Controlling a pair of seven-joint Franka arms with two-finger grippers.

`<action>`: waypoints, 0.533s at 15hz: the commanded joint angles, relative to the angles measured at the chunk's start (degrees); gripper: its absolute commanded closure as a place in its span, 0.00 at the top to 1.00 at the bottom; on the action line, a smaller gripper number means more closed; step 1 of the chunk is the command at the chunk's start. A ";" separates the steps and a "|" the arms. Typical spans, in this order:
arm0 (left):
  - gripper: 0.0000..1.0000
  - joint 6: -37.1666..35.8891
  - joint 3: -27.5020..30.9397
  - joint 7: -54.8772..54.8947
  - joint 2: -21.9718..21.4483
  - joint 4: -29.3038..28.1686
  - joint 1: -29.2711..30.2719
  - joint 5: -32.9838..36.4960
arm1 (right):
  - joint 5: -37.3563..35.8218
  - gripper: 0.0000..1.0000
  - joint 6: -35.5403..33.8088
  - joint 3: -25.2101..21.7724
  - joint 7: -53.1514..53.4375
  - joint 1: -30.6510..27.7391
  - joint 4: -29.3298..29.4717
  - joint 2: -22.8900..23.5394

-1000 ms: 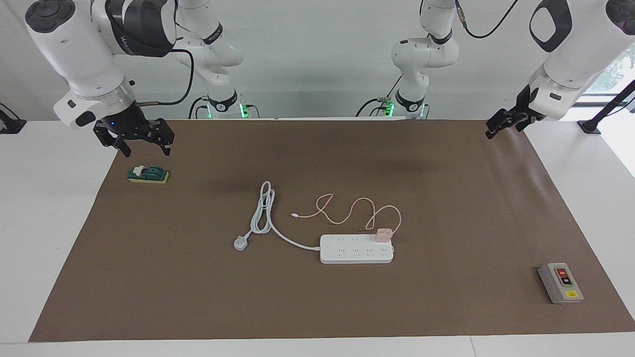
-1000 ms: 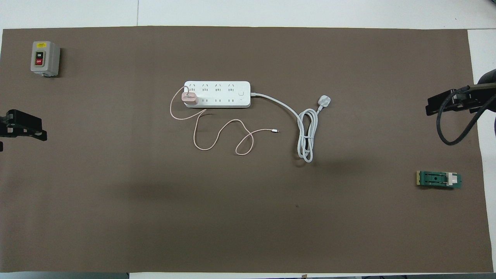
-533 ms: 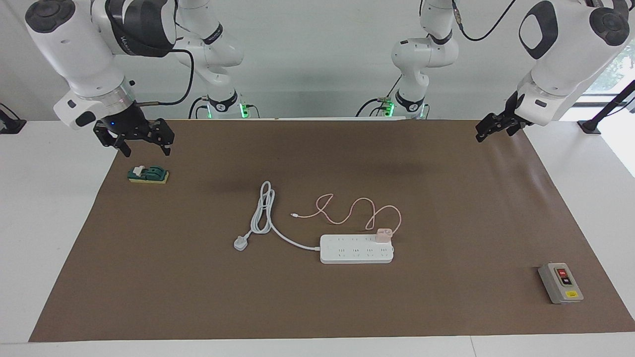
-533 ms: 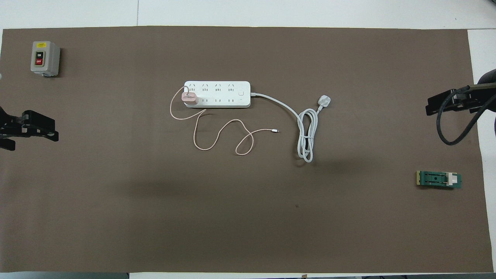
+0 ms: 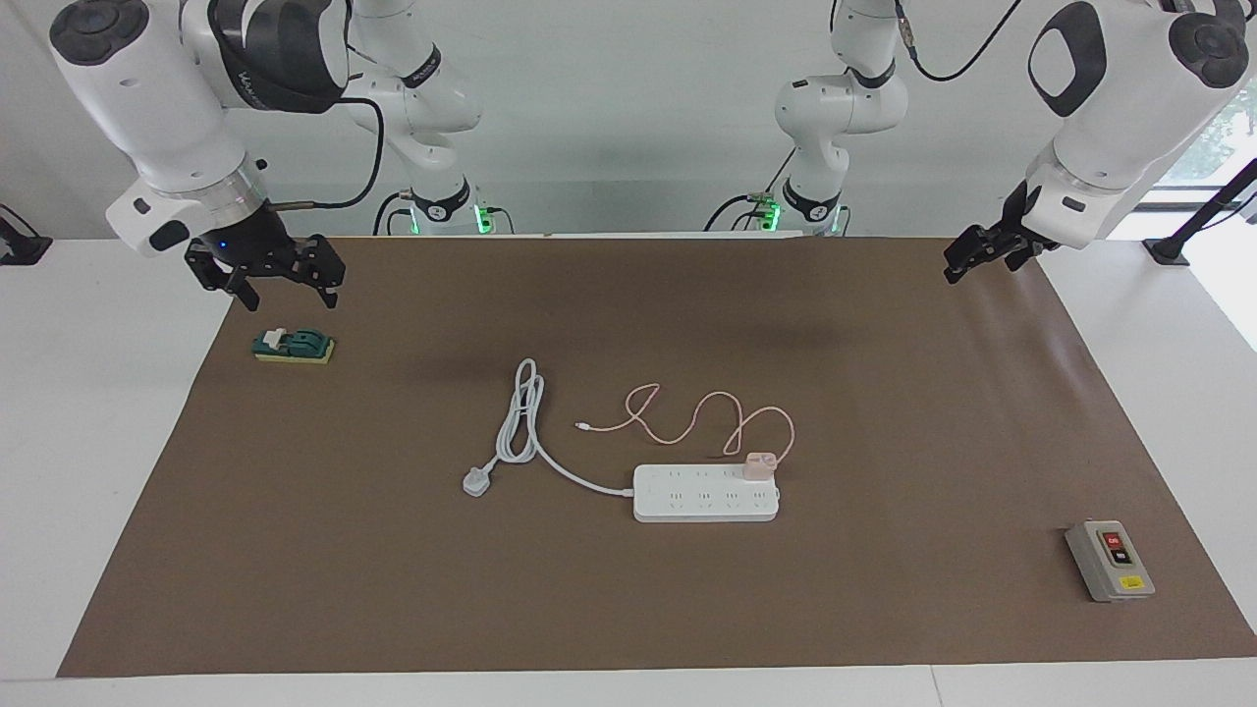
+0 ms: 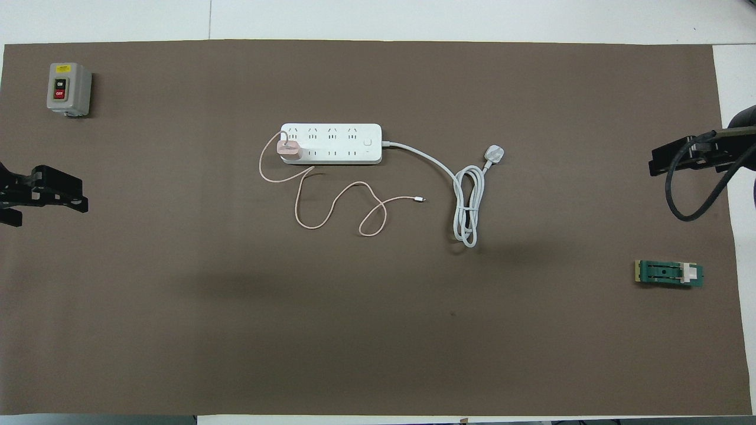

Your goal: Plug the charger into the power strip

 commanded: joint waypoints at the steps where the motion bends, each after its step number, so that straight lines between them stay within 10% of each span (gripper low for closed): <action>1: 1.00 1.54 -1.18 4.71 -0.37 -0.56 1.50 0.76 | -0.91 1.00 0.12 0.57 -1.16 -0.57 -1.79 -1.58; 8: 1.00 2.95 -1.18 4.90 -0.55 -0.56 1.51 0.50 | -0.91 1.00 0.12 0.57 -1.16 -0.57 -1.79 -1.58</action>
